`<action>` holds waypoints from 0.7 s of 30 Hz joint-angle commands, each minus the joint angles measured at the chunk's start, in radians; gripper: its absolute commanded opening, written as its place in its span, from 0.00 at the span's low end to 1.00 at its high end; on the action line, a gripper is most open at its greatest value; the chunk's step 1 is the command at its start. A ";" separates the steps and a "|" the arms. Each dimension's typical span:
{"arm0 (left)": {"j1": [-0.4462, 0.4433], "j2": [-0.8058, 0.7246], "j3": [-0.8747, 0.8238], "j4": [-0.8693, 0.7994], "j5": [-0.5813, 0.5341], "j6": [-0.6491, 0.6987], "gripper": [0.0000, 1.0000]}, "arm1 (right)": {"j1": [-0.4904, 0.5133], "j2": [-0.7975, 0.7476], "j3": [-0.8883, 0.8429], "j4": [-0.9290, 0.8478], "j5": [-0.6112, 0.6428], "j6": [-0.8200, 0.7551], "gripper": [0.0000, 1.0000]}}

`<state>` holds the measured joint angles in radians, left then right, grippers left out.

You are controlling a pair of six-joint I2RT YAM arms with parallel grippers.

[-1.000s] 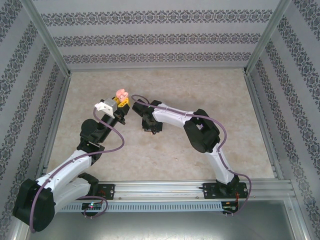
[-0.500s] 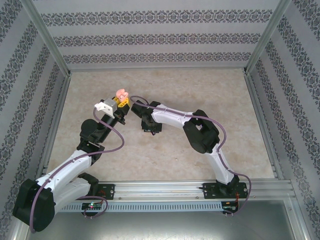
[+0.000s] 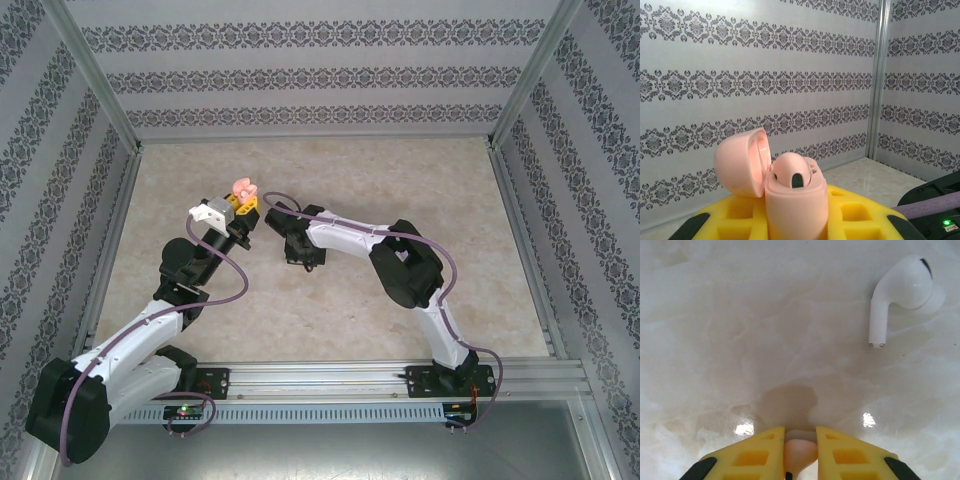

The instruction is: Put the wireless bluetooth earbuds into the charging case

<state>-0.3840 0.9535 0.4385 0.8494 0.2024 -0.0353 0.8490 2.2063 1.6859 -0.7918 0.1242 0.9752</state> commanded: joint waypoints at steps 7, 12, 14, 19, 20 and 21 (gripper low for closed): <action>0.009 -0.020 0.029 0.025 0.032 -0.024 0.00 | -0.007 -0.129 -0.093 0.024 0.052 0.025 0.19; 0.010 -0.027 0.041 0.020 0.065 -0.016 0.00 | -0.026 -0.203 -0.123 0.050 0.075 0.006 0.18; 0.009 -0.030 0.048 0.010 0.086 -0.009 0.00 | -0.037 -0.236 -0.132 0.057 0.085 -0.008 0.18; 0.009 -0.035 0.071 -0.018 0.160 0.006 0.00 | -0.073 -0.337 -0.150 0.077 0.106 -0.062 0.18; 0.009 -0.035 0.073 -0.023 0.174 0.006 0.00 | -0.081 -0.358 -0.152 0.082 0.107 -0.074 0.18; 0.008 -0.034 0.078 -0.027 0.188 0.008 0.00 | -0.090 -0.380 -0.153 0.087 0.110 -0.089 0.18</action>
<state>-0.3840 0.9360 0.4767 0.8211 0.3199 -0.0341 0.7803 1.8954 1.5455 -0.7219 0.1883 0.9375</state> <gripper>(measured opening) 0.215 0.177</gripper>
